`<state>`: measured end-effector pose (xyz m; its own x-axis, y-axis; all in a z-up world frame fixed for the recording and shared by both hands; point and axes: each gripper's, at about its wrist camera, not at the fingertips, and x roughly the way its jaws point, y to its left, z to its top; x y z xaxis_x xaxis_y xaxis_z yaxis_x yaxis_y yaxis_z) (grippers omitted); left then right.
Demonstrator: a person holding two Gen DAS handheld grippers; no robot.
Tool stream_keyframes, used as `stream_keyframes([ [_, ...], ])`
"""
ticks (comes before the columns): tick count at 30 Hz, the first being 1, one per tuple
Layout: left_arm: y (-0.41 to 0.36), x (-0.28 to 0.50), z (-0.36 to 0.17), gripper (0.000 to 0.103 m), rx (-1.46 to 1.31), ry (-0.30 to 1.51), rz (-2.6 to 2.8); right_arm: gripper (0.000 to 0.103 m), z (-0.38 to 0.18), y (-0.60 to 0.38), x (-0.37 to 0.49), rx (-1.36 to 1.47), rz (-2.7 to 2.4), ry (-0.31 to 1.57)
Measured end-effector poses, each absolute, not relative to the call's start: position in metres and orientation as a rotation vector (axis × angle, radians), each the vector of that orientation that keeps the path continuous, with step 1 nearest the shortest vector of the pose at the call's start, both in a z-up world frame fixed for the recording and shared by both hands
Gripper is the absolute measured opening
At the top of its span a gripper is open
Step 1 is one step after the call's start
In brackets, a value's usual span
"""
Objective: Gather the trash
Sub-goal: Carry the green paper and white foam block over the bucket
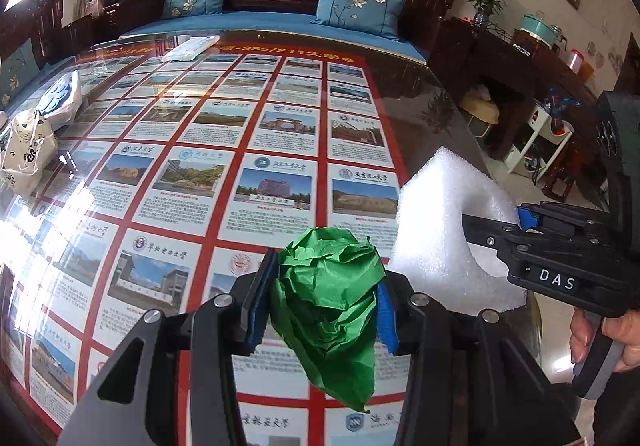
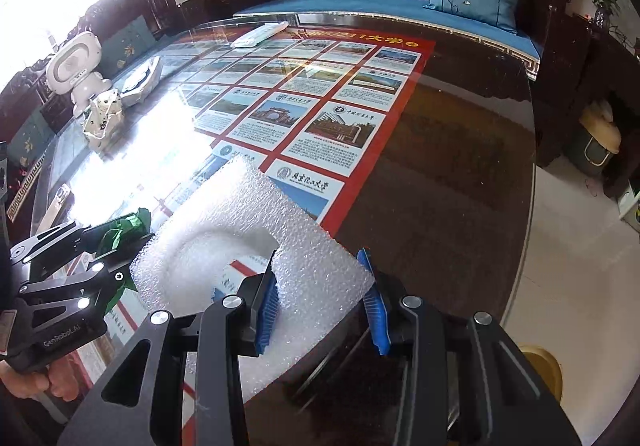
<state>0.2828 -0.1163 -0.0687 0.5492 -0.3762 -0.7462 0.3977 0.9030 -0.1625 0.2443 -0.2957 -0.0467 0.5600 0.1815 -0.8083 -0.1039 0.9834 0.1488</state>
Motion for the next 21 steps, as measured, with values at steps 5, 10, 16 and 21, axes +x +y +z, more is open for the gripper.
stream_keyframes([
  [5,-0.14,0.245,-0.058,0.044,0.076,0.869,-0.511,0.037,-0.041,-0.317,0.205,0.095,0.158,0.95],
  [10,-0.172,0.214,-0.052,0.044,0.115,0.872,-0.57,0.037,-0.033,-0.35,0.164,0.108,0.098,0.93],
  [16,-0.232,0.181,-0.052,0.044,0.17,0.891,-0.679,0.037,-0.031,-0.407,0.11,0.154,0.014,0.912],
  [21,-0.3,0.156,-0.055,0.044,0.236,0.904,-0.784,0.037,-0.039,-0.464,0.065,0.193,-0.072,0.91],
])
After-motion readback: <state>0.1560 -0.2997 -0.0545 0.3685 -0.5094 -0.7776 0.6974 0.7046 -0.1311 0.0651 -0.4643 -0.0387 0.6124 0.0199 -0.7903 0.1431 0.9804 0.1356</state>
